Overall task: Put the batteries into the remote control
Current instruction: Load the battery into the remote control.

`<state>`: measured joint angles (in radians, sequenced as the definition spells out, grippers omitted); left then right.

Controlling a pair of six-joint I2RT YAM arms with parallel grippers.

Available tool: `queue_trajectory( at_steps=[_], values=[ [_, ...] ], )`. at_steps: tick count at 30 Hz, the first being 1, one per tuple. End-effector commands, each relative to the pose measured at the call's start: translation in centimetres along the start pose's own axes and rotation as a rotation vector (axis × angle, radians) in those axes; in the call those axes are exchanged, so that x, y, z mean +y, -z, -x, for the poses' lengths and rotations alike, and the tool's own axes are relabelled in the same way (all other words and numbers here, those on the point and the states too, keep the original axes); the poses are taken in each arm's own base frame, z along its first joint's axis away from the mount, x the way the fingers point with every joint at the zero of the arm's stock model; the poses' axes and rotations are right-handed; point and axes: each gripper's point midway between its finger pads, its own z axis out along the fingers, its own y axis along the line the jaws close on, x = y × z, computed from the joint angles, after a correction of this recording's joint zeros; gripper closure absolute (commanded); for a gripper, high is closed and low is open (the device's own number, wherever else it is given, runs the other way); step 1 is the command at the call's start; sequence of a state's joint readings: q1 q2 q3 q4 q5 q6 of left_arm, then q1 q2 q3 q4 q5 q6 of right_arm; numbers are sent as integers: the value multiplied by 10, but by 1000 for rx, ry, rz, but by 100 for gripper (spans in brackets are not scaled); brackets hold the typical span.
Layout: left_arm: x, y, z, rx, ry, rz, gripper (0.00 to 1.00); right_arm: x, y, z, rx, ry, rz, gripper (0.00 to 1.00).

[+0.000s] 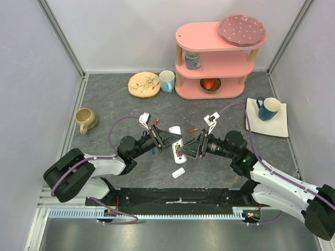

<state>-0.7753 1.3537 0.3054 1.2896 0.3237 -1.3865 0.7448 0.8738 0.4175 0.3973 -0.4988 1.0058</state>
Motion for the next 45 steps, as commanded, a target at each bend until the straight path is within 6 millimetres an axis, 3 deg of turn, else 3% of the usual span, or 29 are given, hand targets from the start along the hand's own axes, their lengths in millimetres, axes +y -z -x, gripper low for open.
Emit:
queue_trajectory(
  at_steps=[1, 45],
  values=[
    [-95, 15, 11, -60, -128, -384, 98, 11, 1, 8, -26, 13, 47, 33],
    [-119, 15, 14, -69, -149, -450, 98, -22, -8, -10, 63, -27, -89, 66]
  ],
)
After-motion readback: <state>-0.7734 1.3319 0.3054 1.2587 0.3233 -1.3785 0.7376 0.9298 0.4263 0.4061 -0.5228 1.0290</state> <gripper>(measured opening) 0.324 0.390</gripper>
